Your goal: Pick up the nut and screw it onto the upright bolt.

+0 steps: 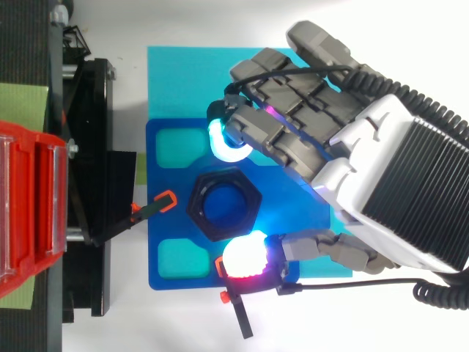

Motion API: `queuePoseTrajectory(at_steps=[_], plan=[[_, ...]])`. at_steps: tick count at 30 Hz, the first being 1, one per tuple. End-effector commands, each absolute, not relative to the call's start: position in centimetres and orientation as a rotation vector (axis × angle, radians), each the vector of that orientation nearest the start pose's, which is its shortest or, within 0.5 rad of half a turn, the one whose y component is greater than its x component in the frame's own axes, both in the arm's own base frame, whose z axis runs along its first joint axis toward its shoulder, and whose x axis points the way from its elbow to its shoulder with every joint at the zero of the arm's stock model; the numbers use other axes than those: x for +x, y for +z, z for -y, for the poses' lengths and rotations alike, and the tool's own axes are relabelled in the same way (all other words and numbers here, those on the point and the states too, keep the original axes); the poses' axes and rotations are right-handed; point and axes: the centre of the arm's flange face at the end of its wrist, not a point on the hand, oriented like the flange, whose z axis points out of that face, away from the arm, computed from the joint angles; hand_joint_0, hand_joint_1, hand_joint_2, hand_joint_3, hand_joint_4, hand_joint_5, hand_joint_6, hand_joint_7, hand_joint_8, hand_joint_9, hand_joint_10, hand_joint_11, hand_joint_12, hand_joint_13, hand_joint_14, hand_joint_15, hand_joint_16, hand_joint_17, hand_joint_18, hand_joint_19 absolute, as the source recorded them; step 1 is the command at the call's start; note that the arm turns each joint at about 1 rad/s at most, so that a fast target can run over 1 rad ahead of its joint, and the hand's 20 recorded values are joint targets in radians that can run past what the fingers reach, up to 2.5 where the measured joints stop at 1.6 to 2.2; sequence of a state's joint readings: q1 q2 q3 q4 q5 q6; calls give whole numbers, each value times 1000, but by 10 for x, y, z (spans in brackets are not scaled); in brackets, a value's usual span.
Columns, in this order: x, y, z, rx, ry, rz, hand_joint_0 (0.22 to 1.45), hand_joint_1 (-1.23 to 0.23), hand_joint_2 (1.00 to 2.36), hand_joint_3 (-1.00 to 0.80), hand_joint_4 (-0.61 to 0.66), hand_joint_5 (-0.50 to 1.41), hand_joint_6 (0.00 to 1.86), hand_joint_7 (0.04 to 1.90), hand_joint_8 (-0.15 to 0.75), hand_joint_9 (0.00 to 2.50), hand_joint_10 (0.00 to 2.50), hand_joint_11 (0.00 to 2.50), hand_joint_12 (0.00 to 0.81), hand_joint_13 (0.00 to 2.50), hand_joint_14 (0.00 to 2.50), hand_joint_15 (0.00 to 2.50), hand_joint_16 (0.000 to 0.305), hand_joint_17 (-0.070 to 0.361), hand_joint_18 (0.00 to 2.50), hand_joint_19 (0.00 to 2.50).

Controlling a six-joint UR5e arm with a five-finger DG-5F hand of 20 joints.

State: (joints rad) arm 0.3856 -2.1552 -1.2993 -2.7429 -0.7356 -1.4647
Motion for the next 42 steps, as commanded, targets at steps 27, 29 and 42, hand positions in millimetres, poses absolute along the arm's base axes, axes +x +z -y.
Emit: queuePoseTrajectory(at_steps=[27,29,42], plan=[[715,315,-62,423,-208,-1472,373,-95,1000,-500,190,-206,501,613,262,327,0,0,369,306,0,0,48,107,48,0],[715,315,-62,425,-206,-1470,385,-46,1000,-500,190,-205,501,614,255,320,0,0,364,299,0,0,46,105,30,0],[731,332,-80,383,-131,-1375,431,26,1000,-500,204,-169,502,772,247,317,0,0,346,271,0,0,42,95,0,0]])
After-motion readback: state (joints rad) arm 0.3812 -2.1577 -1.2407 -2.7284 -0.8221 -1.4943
